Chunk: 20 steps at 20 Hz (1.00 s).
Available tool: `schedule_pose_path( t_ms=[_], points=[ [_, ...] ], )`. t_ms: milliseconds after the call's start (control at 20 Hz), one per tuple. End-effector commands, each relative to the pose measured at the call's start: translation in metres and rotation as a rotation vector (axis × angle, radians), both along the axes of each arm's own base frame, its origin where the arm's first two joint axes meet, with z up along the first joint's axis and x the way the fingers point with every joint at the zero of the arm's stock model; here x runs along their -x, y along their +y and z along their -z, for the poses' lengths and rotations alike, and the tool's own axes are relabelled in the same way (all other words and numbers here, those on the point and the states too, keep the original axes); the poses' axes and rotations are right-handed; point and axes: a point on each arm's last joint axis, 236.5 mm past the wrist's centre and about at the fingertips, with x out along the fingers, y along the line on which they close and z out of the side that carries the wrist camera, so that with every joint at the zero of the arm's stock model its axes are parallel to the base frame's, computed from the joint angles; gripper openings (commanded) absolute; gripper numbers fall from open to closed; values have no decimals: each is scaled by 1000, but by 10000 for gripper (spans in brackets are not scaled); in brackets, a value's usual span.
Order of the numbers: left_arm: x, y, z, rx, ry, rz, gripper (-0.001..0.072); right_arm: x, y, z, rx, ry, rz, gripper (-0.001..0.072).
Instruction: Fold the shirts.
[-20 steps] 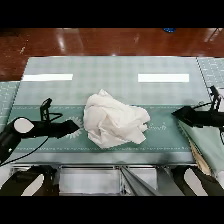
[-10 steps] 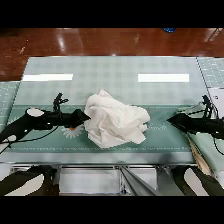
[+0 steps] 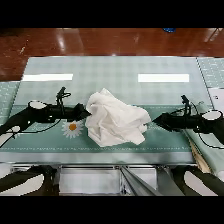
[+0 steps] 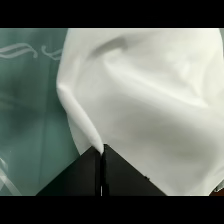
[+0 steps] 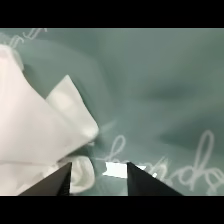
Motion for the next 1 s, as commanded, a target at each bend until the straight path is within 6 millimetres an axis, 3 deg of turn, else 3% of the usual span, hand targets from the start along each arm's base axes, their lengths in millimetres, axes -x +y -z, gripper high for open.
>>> schedule_pose_path(
  t_ms=[0, 200, 450, 550, 750, 800, 900, 950],
  points=[
    [0, 0, 0, -4, -5, 9, 17, -16, 13, 1, -66, -10, 25, 402],
    [-1, 0, 0, -5, -6, 7, 18, -29, 25, 3, -161, -13, 49, 402],
    [-1, 1, 0, -6, -6, 6, 18, -25, 40, 4, -256, 8, 18, 386],
    [-1, 0, 0, -5, -6, 6, 18, -28, 42, 0, -269, -20, 10, 292],
    [-1, 0, 0, -5, -5, 6, 18, -30, 44, -3, -279, -34, 11, 274],
    [-1, 0, 0, -5, -5, 7, 18, -30, 44, -3, -282, -38, 3, 229],
    [-1, 0, 0, -5, -5, 7, 18, -26, 49, -9, -290, -87, -62, 19],
    [-1, 0, 0, -5, -6, 6, 18, -26, 51, -12, -303, -96, -73, 19]
  ],
)
